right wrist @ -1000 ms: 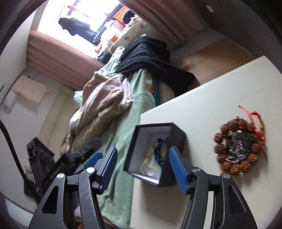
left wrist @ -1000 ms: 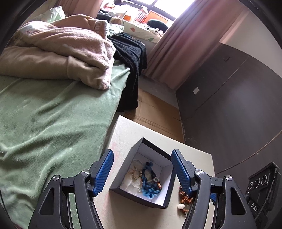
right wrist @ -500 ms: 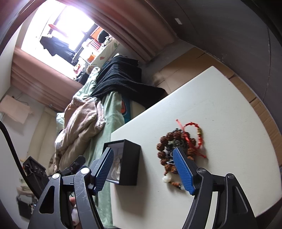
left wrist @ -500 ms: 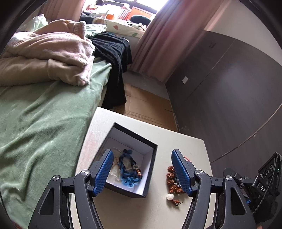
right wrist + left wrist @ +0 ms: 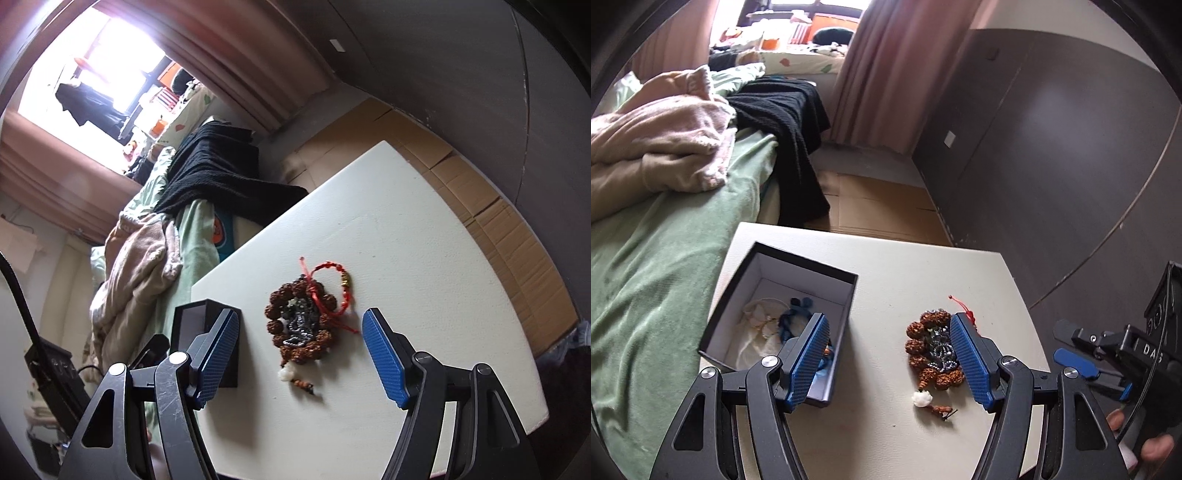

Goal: Organize jewelry
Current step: 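Drop the blue bracelet and butterfly pendant into the black box, then grasp the brown bead bracelet with the left gripper while the right gripper grasps the red string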

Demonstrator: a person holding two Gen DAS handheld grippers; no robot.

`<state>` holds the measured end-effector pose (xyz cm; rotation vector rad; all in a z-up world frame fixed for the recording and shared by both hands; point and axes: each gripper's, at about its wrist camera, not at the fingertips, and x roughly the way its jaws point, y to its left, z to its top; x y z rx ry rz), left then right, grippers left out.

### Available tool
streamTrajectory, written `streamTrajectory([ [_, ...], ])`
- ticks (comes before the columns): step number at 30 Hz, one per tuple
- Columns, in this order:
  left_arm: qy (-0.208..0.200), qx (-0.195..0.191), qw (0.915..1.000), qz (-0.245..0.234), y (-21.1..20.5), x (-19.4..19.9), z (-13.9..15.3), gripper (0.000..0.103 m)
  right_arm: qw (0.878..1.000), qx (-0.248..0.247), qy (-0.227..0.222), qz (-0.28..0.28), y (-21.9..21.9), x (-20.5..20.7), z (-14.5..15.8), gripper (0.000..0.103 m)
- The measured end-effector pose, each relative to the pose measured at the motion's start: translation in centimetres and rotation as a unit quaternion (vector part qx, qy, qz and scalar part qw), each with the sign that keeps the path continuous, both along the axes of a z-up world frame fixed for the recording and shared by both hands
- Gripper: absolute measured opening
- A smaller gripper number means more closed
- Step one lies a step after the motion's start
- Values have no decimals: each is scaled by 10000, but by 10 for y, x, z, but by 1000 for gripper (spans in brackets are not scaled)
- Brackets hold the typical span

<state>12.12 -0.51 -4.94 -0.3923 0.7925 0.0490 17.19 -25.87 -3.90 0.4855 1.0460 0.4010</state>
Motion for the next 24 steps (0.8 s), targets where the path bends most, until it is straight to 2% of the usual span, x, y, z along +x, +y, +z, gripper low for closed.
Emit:
streamTrajectory([
  [3, 95, 102, 9998, -133, -9, 7, -6, 65, 9999, -41, 83, -78, -6, 3, -4, 70],
  [8, 396, 189, 9984, -361, -22, 21, -22, 45, 9995, -142, 265, -138, -11, 10, -11, 70],
  [15, 660, 380, 9950, -651, -42, 38, -42, 39, 9988, -220, 426, -65, -6, 18, -19, 70],
  [24, 1015, 526, 9905, -761, -50, 63, -67, 34, 9983, -270, 511, -54, -1, 32, -26, 70],
])
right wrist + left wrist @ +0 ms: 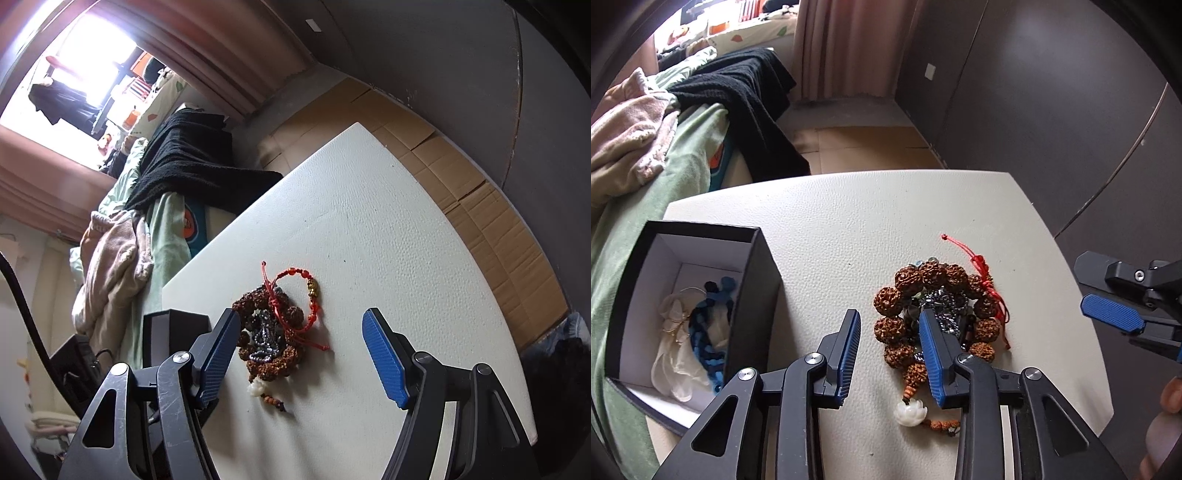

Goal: Organize jewelry
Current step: 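Grasp the brown bead bracelet with the left gripper while the right gripper grasps the red string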

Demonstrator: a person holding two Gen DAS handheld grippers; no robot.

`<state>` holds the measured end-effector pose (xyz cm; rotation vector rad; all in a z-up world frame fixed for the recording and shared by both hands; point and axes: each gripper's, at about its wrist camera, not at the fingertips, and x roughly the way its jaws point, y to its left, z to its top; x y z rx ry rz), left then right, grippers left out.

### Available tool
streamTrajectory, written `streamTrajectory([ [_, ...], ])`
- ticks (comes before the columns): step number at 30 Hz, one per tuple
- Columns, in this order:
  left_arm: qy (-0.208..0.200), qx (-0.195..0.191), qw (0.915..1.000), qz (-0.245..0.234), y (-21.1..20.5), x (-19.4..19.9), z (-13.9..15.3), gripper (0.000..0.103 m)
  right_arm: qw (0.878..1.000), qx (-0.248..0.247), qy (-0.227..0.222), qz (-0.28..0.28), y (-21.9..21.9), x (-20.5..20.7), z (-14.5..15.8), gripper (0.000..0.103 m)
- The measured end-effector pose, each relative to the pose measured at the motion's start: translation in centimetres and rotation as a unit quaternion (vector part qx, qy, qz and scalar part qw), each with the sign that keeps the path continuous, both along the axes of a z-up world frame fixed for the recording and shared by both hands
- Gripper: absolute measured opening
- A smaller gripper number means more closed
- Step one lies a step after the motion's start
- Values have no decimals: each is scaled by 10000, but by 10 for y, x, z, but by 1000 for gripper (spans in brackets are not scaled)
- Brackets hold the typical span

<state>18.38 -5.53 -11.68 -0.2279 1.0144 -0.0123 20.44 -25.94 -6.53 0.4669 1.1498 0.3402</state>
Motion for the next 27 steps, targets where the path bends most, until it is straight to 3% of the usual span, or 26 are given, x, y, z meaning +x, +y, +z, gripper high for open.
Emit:
streamTrajectory([
  [6, 150, -125, 9998, 48, 6, 11, -11, 34, 9999, -69, 119, 44, 7, 10, -9, 65],
  [8, 186, -347, 9992, 22, 10, 12, -13, 21, 9998, -99, 163, 66, 10, 11, -12, 63],
  [12, 217, -505, 9985, 50, 13, 10, -12, 21, 9993, -290, 141, 200, 24, 12, -16, 60],
  [18, 148, -739, 9971, 64, 19, 3, -4, 21, 9974, -479, 207, 492, 43, 13, -31, 34],
  [20, 138, -787, 9968, 65, 21, 1, -1, 21, 9973, -499, 199, 496, 43, 13, -33, 13],
  [23, 104, -800, 9967, 59, 21, -2, 2, 21, 9978, -457, 136, 462, 41, 12, -30, 6],
  [27, 36, -864, 9962, 51, 23, -7, 6, 21, 9974, -485, -72, 526, 40, 6, -20, 4],
])
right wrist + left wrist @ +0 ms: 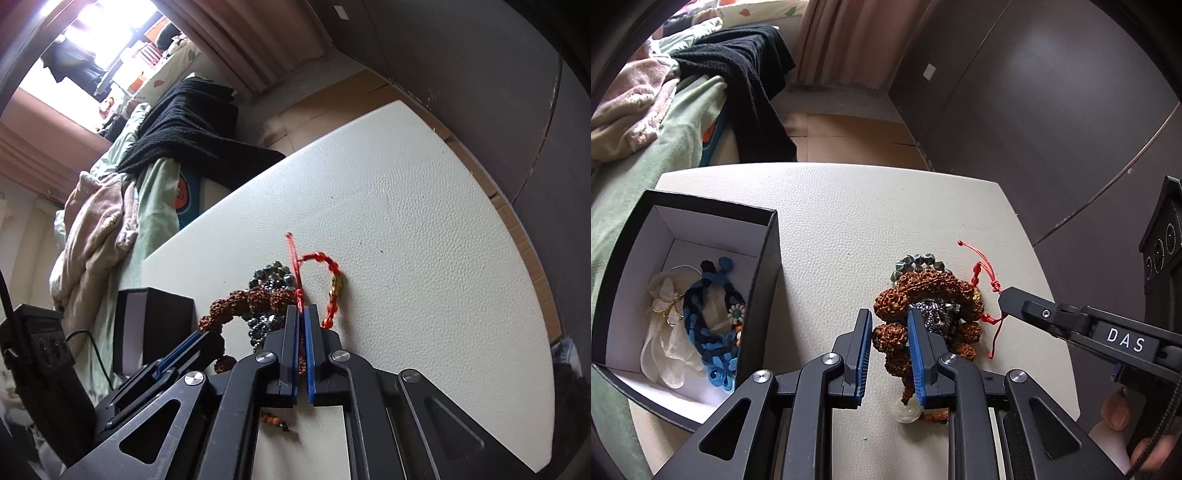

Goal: Organize jewelry
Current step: 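Grasp the brown bead bracelet with the left gripper while the right gripper grasps the red string, then carry both bracelets over the black box and open both grippers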

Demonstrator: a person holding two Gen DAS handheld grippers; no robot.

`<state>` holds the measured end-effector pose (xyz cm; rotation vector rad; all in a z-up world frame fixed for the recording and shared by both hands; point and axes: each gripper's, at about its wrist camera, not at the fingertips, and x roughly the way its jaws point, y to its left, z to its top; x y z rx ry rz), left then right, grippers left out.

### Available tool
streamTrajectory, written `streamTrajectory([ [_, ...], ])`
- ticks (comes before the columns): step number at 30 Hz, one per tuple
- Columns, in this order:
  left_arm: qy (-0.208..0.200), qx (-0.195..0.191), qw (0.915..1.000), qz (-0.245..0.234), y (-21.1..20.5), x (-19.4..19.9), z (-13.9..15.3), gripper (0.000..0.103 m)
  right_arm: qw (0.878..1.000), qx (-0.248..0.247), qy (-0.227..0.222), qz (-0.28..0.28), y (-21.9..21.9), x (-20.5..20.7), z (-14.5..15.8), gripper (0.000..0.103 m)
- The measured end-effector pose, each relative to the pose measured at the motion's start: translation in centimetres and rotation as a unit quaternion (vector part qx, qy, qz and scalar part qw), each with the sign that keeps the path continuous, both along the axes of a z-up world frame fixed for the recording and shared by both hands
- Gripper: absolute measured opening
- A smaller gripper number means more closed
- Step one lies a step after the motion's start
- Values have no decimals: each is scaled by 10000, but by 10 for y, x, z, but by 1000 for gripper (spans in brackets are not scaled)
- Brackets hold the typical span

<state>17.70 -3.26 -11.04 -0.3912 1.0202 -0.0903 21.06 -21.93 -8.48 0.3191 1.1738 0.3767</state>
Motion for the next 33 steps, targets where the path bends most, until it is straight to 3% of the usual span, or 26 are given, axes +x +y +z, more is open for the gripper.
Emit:
streamTrajectory([
  [9, -405, -288, 9987, 142, 3, -15, 21, 20, 9995, 274, -134, -73, -16, -9, 15, 4],
  [17, -838, -194, 9960, 261, 4, -36, 47, 20, 9974, 543, -466, 97, -15, -23, 36, 4],
  [33, -1442, -391, 9859, 755, 49, -73, 82, 20, 9904, 982, -919, 323, 0, -44, 60, 4],
])
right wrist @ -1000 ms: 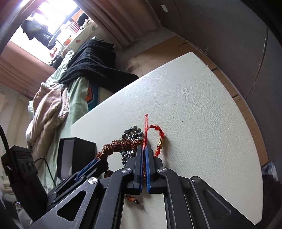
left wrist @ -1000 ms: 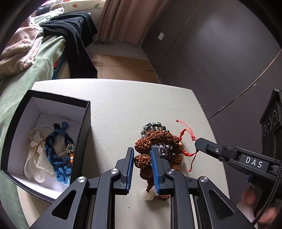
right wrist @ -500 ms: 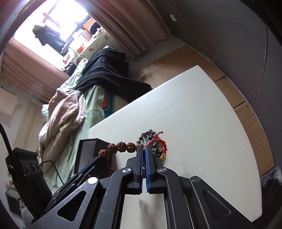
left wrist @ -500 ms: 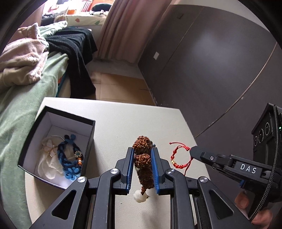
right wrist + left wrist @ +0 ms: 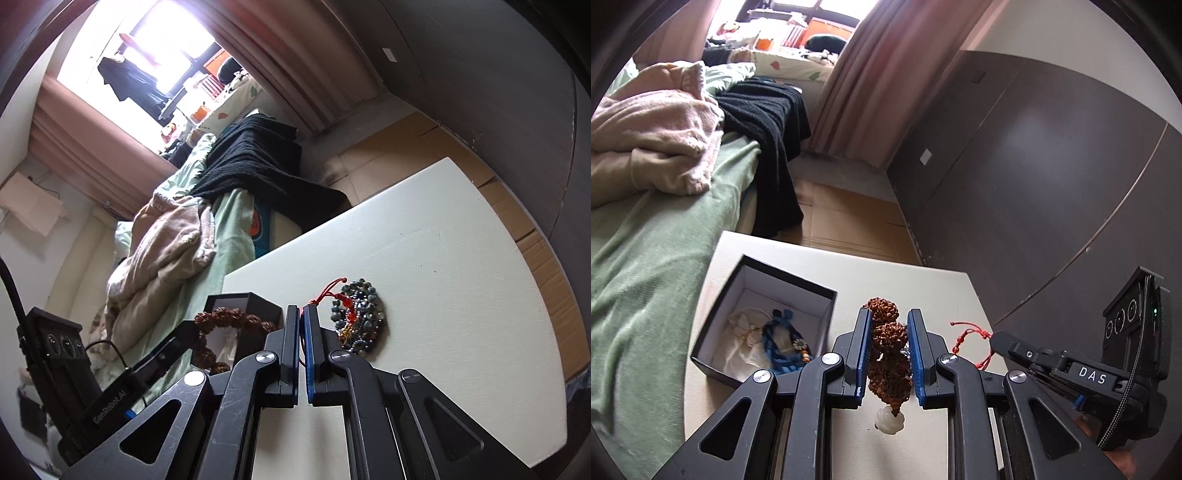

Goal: Organize jewelry
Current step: 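Carry both bracelets over the black box and open both grippers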

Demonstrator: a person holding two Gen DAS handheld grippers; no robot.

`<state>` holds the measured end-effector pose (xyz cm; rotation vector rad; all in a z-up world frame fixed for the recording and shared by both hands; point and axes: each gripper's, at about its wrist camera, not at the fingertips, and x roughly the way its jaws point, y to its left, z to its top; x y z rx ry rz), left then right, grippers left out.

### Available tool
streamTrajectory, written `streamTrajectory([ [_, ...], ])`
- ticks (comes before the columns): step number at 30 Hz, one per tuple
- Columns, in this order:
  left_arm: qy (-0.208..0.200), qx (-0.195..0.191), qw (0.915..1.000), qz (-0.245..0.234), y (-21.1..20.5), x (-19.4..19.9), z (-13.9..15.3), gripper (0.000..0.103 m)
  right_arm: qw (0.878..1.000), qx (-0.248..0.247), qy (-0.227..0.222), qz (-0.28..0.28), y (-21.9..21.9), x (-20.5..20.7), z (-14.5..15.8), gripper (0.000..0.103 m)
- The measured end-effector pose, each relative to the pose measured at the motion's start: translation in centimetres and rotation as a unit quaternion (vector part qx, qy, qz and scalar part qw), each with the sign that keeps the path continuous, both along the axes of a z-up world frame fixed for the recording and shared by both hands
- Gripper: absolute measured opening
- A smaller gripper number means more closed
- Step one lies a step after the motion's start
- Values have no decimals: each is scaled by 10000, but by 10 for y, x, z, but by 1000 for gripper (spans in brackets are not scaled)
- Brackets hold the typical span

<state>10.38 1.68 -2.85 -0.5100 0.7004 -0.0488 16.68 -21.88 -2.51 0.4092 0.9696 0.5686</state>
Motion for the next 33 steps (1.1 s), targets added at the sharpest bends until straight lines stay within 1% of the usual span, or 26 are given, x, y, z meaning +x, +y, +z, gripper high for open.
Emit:
streamTrajectory([
  [7, -55, -60, 9997, 235, 24, -3, 2, 20, 10000, -10, -77, 60, 12, -2, -1, 4],
  [11, -132, -133, 9994, 285, 37, -3, 2, 20, 9999, -49, -105, 103, 18, -2, -3, 4],
  [21, -302, -241, 9972, 638, 66, -1, 3, 21, 9997, -142, -53, 180, 36, 6, -10, 4],
  [22, -218, -259, 9974, 631, 69, 2, 2, 27, 9997, -133, -53, 193, 37, 6, -11, 4],
  [23, -84, -302, 9976, 619, 71, 5, -1, 38, 9997, -128, -53, 206, 38, 6, -11, 4],
  [24, 19, -363, 9974, 630, 74, 7, -4, 45, 9997, -125, -55, 223, 40, 7, -12, 4],
  [25, 48, -403, 9969, 667, 76, 7, -6, 55, 9996, -123, -56, 240, 43, 7, -12, 4],
  [26, 64, -427, 9961, 764, 79, 6, -8, 58, 9996, -115, -59, 256, 45, 7, -12, 4],
  [30, 224, -287, 9947, 962, 87, 5, -11, 59, 9994, 11, -97, 341, 53, 7, -11, 4],
  [33, 311, -313, 9932, 1082, 94, 3, -15, 60, 9988, 160, -151, 444, 60, 5, -7, 4],
])
